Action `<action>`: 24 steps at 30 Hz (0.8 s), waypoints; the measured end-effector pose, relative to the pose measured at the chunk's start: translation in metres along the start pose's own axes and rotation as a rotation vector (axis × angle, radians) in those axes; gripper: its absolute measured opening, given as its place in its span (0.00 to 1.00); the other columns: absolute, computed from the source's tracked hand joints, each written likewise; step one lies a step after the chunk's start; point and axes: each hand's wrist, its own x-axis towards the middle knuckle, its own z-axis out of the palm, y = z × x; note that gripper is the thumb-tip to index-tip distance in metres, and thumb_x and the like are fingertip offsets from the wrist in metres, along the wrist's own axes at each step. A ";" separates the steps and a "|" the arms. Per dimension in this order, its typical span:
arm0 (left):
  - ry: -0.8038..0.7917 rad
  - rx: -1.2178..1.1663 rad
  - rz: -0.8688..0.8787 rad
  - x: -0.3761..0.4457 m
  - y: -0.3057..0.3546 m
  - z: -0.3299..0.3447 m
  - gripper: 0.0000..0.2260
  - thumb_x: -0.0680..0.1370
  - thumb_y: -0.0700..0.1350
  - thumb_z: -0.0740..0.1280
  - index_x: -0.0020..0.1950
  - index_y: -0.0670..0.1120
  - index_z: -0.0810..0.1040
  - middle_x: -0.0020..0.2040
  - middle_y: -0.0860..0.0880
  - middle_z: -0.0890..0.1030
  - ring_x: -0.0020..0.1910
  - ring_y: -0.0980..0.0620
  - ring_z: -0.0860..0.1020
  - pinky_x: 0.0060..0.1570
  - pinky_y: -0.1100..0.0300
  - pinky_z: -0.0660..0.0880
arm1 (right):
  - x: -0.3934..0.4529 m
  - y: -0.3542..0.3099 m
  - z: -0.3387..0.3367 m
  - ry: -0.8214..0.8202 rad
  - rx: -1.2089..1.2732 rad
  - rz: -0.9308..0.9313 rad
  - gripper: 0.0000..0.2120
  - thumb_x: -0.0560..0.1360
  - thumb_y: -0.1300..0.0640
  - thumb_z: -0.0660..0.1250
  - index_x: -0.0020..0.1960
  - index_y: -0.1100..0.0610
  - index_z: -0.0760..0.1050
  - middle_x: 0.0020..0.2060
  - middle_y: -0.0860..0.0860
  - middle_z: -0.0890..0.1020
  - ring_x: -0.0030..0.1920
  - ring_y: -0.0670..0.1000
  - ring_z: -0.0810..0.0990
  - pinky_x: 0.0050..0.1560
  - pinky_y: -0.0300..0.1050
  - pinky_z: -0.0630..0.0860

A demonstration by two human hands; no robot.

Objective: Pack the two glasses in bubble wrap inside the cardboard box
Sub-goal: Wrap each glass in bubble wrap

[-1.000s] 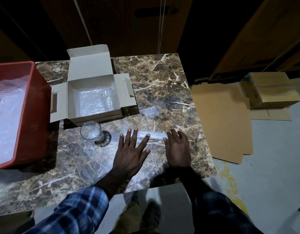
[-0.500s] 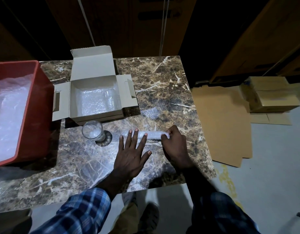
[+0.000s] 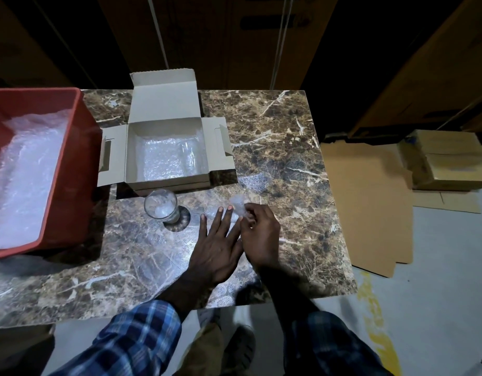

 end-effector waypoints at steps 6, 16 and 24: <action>0.109 -0.367 -0.038 0.001 -0.005 -0.001 0.28 0.85 0.46 0.50 0.81 0.41 0.41 0.82 0.45 0.47 0.80 0.56 0.41 0.78 0.57 0.36 | -0.001 0.008 0.007 -0.004 -0.140 -0.123 0.15 0.73 0.64 0.63 0.58 0.57 0.79 0.52 0.54 0.78 0.52 0.58 0.78 0.55 0.52 0.76; 0.293 -0.673 -0.158 -0.003 -0.008 -0.021 0.31 0.85 0.47 0.57 0.81 0.58 0.41 0.59 0.44 0.80 0.46 0.48 0.78 0.47 0.50 0.73 | 0.001 0.019 0.013 -0.048 -0.378 -0.393 0.17 0.73 0.71 0.68 0.60 0.61 0.78 0.50 0.58 0.76 0.49 0.57 0.72 0.49 0.50 0.73; 0.444 -0.513 -0.175 0.005 -0.025 -0.008 0.23 0.84 0.41 0.61 0.79 0.43 0.63 0.78 0.52 0.58 0.77 0.58 0.56 0.74 0.69 0.54 | 0.003 0.018 0.013 -0.074 -0.642 -0.555 0.20 0.71 0.65 0.57 0.59 0.61 0.79 0.51 0.59 0.78 0.48 0.58 0.75 0.41 0.48 0.75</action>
